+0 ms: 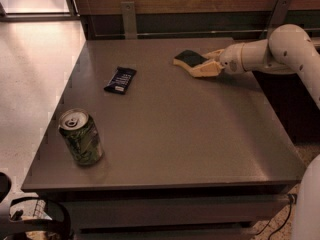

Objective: Move sponge near green can

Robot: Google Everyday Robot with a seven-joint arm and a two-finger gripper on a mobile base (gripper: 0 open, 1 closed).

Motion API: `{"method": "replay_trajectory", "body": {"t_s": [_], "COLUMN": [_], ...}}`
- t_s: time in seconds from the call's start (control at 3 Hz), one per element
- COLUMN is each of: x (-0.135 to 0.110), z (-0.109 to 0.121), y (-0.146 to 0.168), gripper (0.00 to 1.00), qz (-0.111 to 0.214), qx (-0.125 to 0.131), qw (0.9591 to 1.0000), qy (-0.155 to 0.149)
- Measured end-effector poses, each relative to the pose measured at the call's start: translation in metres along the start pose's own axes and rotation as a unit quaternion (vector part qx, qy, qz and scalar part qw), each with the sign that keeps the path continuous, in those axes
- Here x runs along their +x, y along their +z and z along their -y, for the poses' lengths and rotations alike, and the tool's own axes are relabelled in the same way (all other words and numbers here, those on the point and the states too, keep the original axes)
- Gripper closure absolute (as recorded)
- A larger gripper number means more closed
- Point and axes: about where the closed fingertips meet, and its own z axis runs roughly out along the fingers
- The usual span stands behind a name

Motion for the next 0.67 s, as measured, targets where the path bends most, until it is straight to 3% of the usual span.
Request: {"method": "replay_trajectory", "body": {"t_s": [0.33,0.67], "x": [-0.0015,-0.0015], "z": [-0.0001,-0.0001], "y": [-0.0005,-0.0005], "gripper": [1.0,1.0], "qz": [0.0,0.0], "qx": [0.0,0.0], "qw": [1.0,1.0], "qy": [0.0,0.0]}}
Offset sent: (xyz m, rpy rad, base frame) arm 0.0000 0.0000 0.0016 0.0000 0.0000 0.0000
